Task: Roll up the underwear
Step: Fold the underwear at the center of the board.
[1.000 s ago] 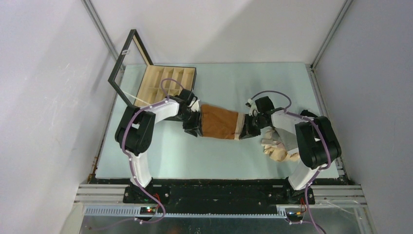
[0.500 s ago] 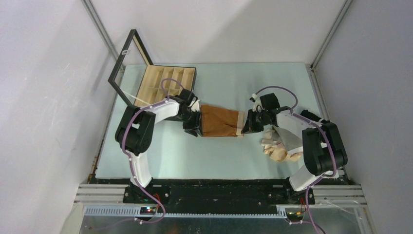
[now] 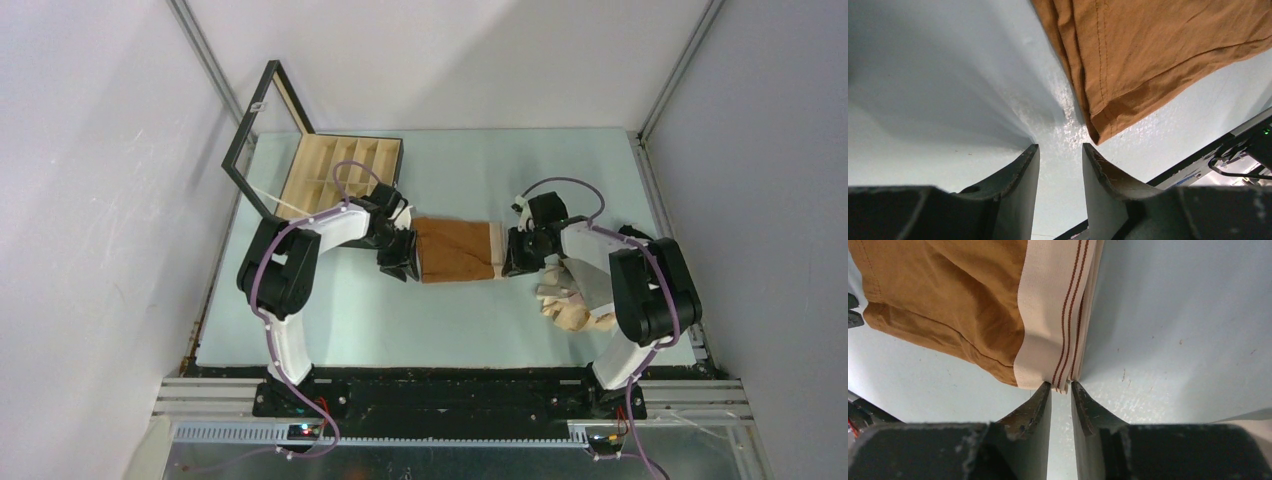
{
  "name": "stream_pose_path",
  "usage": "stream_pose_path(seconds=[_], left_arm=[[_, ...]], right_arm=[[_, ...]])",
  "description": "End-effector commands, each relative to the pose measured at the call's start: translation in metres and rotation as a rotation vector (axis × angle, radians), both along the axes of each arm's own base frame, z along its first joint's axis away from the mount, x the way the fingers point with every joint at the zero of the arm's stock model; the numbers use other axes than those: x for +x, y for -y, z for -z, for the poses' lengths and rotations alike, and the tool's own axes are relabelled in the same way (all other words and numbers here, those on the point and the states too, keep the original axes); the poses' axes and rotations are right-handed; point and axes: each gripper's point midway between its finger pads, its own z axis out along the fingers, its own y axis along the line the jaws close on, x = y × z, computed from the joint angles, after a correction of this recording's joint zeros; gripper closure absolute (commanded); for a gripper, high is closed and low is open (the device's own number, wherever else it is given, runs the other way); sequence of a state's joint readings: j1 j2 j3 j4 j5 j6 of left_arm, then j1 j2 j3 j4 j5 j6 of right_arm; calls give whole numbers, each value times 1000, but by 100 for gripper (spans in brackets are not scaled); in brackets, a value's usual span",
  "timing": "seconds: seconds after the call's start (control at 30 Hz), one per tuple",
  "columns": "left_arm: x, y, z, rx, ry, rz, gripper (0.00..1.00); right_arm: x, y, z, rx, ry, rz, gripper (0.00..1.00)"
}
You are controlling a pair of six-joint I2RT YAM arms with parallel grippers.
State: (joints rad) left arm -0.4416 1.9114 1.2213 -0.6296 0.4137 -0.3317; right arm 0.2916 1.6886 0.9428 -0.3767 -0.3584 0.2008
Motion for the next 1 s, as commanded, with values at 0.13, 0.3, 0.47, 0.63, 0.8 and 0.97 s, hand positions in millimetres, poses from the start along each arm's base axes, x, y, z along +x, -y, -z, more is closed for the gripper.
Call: stream_pose_path(seconds=[0.13, 0.3, 0.47, 0.63, 0.8, 0.97], left_arm=[[10, 6, -12, -8, 58, 28, 56], [11, 6, -13, -6, 59, 30, 56], [12, 5, -14, 0, 65, 35, 56], [11, 4, -14, 2, 69, 39, 53], [10, 4, -14, -1, 66, 41, 47], [7, 5, -13, -5, 61, 47, 45]], right_arm=[[23, 5, -15, -65, 102, -6, 72], [26, 7, -16, -77, 114, -19, 57], [35, 4, -20, -75, 126, -21, 52], [37, -5, -16, -35, 106, -44, 51], [34, -8, -6, -33, 79, -56, 55], [36, -6, 5, -37, 58, -44, 62]])
